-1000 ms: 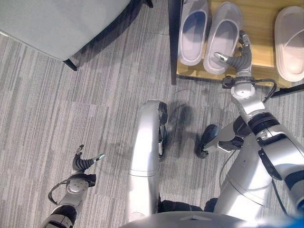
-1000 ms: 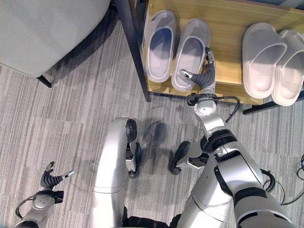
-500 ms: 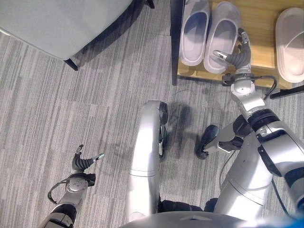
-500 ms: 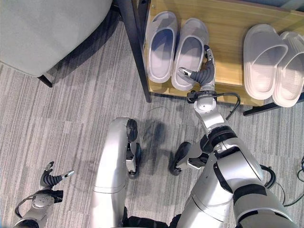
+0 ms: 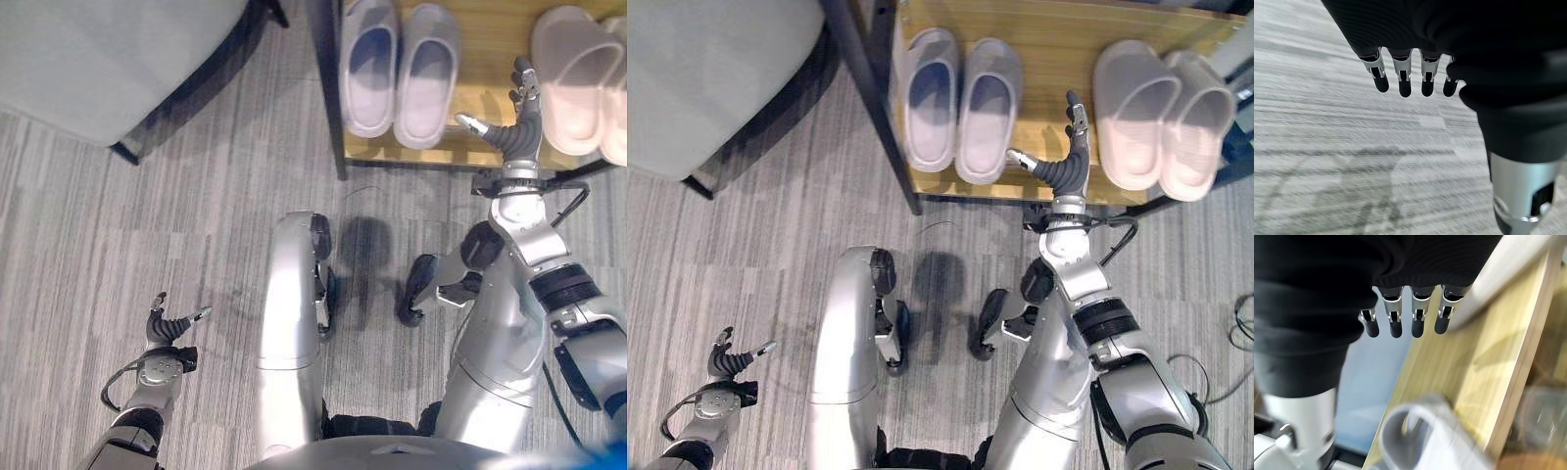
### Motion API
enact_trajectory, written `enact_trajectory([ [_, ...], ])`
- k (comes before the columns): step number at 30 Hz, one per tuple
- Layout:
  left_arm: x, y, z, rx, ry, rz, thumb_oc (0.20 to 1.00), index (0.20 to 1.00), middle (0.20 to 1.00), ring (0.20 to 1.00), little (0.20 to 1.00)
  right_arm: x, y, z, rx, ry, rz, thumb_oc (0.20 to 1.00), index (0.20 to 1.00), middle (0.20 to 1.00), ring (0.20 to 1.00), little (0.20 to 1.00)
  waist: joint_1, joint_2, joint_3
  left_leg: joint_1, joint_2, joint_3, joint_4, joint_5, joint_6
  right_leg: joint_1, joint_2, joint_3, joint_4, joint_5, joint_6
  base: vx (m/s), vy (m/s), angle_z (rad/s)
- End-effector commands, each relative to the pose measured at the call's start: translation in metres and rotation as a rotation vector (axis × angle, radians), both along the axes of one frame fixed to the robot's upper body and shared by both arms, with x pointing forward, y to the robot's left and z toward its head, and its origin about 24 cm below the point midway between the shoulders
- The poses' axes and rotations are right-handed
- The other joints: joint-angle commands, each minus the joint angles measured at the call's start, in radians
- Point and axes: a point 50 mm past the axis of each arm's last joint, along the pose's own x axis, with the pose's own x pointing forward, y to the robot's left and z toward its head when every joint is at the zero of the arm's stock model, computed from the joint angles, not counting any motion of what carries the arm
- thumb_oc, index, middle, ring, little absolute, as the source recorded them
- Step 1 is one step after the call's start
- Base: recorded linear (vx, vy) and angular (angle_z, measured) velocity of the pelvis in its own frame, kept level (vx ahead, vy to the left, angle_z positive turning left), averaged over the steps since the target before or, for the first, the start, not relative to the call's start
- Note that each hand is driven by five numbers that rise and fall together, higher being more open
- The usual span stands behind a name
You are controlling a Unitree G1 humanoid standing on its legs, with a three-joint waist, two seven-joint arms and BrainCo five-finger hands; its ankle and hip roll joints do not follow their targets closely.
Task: Arrange the slippers neatly on the shoe rack.
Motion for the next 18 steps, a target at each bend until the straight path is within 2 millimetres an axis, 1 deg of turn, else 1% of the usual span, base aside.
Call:
enact_trajectory([
  [1, -0.033, 0.01, -0.012, 0.055, 0.085, 0.034, 1.0, 1.0, 1.0, 1.0, 1.0, -0.022, 0.006, 0.011, 0.001, -0.152, 0.071, 1.0, 1.0, 1.0, 1.0, 1.0, 0.04, -0.052, -0.038, -0.047, -0.041, -0.065, -0.124, 0.145, -0.013, -0.028, 0.016, 0.126, -0.125, 0.081, 0.031, 0.0, 0.05, -0.05],
  [2, -0.032, 0.005, -0.013, 0.039, 0.072, 0.041, 1.0, 1.0, 1.0, 1.0, 1.0, -0.034, 0.004, 0.008, 0.009, -0.172, 0.084, 1.0, 1.0, 1.0, 1.0, 1.0, 0.023, -0.064, -0.038, -0.047, -0.04, -0.064, -0.135, 0.15, -0.013, -0.028, 0.018, 0.122, -0.143, 0.095, 0.039, 0.01, 0.044, -0.08],
  [3, -0.029, 0.003, -0.012, 0.026, 0.056, 0.043, 1.0, 1.0, 1.0, 1.0, 1.0, -0.04, 0.003, 0.007, 0.001, -0.181, 0.088, 1.0, 1.0, 1.0, 1.0, 1.0, 0.016, -0.069, -0.038, -0.047, -0.036, -0.06, -0.143, 0.158, -0.014, -0.028, 0.016, 0.122, -0.156, 0.104, 0.041, 0.01, 0.058, -0.08],
  [4, -0.024, -0.006, -0.013, 0.013, 0.037, 0.034, 1.0, 1.0, 1.0, 1.0, 1.0, -0.052, 0.002, -0.005, 0.008, -0.163, 0.094, 1.0, 1.0, 1.0, 1.0, 1.0, -0.005, -0.084, -0.038, -0.047, -0.034, -0.051, -0.168, 0.168, -0.016, -0.028, 0.02, 0.119, -0.183, 0.123, 0.048, 0.02, 0.049, -0.04],
  [5, -0.023, -0.008, -0.013, 0.0, 0.025, 0.041, 1.0, 1.0, 1.0, 1.0, 1.0, -0.057, 0.0, -0.01, 0.014, -0.156, 0.089, 1.0, 1.0, 1.0, 1.0, 1.0, -0.01, -0.084, -0.038, -0.047, -0.035, -0.048, -0.176, 0.175, -0.016, -0.028, 0.022, 0.115, -0.189, 0.13, 0.05, 0.01, 0.051, -0.03],
  [7, -0.015, -0.009, -0.008, 0.001, -0.015, 0.041, 1.0, 1.0, 1.0, 1.0, 1.0, -0.067, -0.002, -0.016, 0.029, -0.151, 0.097, 1.0, 1.0, 1.0, 1.0, 1.0, -0.027, -0.097, -0.038, -0.047, -0.027, -0.035, -0.197, 0.187, -0.017, -0.028, 0.022, 0.115, -0.22, 0.154, 0.059, 0.0, 0.0, 0.0],
  [8, -0.015, -0.009, -0.008, 0.002, -0.015, 0.041, 1.0, 1.0, 1.0, 1.0, 1.0, -0.067, -0.002, -0.016, 0.029, -0.151, 0.097, 1.0, 1.0, 1.0, 1.0, 1.0, -0.026, -0.097, -0.038, -0.047, -0.027, -0.035, -0.197, 0.187, -0.017, -0.028, 0.022, 0.115, -0.22, 0.154, 0.059, 0.0, 0.044, -0.05],
  [10, -0.006, -0.013, -0.003, 0.008, -0.049, 0.024, 1.0, 1.0, 1.0, 1.0, 1.0, -0.077, -0.004, -0.02, 0.041, -0.149, 0.104, 1.0, 1.0, 1.0, 1.0, 1.0, -0.045, -0.11, -0.038, -0.047, -0.023, -0.023, -0.244, 0.204, -0.018, -0.028, 0.028, 0.11, -0.268, 0.181, 0.065, -0.05, 0.048, -0.23],
  [11, 0.007, -0.015, 0.006, 0.013, -0.101, 0.024, 1.0, 1.0, 1.0, 1.0, 1.0, -0.086, -0.008, -0.015, 0.013, -0.187, 0.087, 1.0, 1.0, 1.0, 1.0, 1.0, -0.062, -0.131, -0.039, -0.047, -0.013, 0.0, -0.332, 0.237, -0.022, -0.028, 0.027, 0.097, -0.363, 0.226, 0.075, -0.16, 0.031, -0.25],
  [12, 0.014, -0.017, 0.012, 0.029, -0.139, 0.019, 1.0, 1.0, 1.0, 1.0, 1.0, -0.094, -0.008, -0.012, -0.022, -0.219, 0.079, 1.0, 1.0, 1.0, 1.0, 1.0, -0.076, -0.123, -0.081, -0.047, -0.003, -0.004, -0.432, 0.265, -0.028, -0.005, 0.021, 0.061, -0.477, 0.251, 0.082, -0.2, 0.016, -0.21],
  [13, 0.017, -0.016, 0.017, 0.041, -0.168, 0.027, 1.0, 1.0, 1.0, 1.0, 1.0, -0.099, -0.008, -0.014, -0.055, -0.224, 0.06, 1.0, 1.0, 1.0, 1.0, 1.0, -0.086, -0.115, -0.129, -0.047, 0.002, -0.013, -0.518, 0.285, -0.033, 0.021, 0.028, 0.03, -0.579, 0.265, 0.09, -0.14, 0.0, -0.33],
  [14, 0.017, -0.016, 0.017, 0.041, -0.167, 0.026, 1.0, 1.0, 1.0, 1.0, 1.0, -0.1, -0.008, -0.014, -0.056, -0.223, 0.059, 1.0, 1.0, 1.0, 1.0, 1.0, -0.087, -0.113, -0.131, -0.047, 0.001, -0.014, -0.524, 0.291, -0.033, 0.024, 0.028, 0.027, -0.587, 0.27, 0.088, -0.15, 0.008, -0.54],
  [15, 0.019, -0.015, 0.023, 0.069, -0.199, 0.024, 1.0, 1.0, 1.0, 1.0, 1.0, -0.105, -0.014, -0.029, -0.121, -0.158, 0.008, 1.0, 1.0, 1.0, 1.0, 1.0, -0.101, -0.099, -0.202, -0.042, 0.002, -0.036, -0.624, 0.326, -0.042, 0.07, 0.031, -0.023, -0.718, 0.29, 0.101, -0.09, 0.014, -0.52],
  [16, 0.019, -0.015, 0.023, 0.069, -0.198, 0.024, 1.0, 1.0, 1.0, 1.0, 1.0, -0.105, -0.013, -0.029, -0.122, -0.157, 0.007, 1.0, 1.0, 1.0, 1.0, 1.0, -0.101, -0.097, -0.205, -0.042, 0.002, -0.038, -0.627, 0.329, -0.043, 0.073, 0.031, -0.027, -0.724, 0.293, 0.101, -0.09, -0.014, -0.29],
  [17, 0.018, -0.015, 0.023, 0.079, -0.195, 0.014, 1.0, 1.0, 1.0, 1.0, 1.0, -0.107, -0.021, -0.046, -0.162, -0.069, -0.043, 1.0, 1.0, 1.0, 1.0, 1.0, -0.112, -0.102, -0.231, 0.008, 0.006, -0.04, -0.699, 0.342, -0.05, 0.128, 0.035, -0.047, -0.805, 0.305, 0.112, -0.03, -0.029, 0.07],
  [18, 0.018, -0.015, 0.023, 0.079, -0.194, 0.014, 1.0, 1.0, 1.0, 1.0, 1.0, -0.107, -0.021, -0.047, -0.162, -0.068, -0.044, 1.0, 1.0, 1.0, 1.0, 1.0, -0.112, -0.101, -0.228, 0.015, 0.006, -0.041, -0.706, 0.346, -0.05, 0.137, 0.036, -0.051, -0.814, 0.308, 0.112, -0.04, -0.057, 0.25],
])
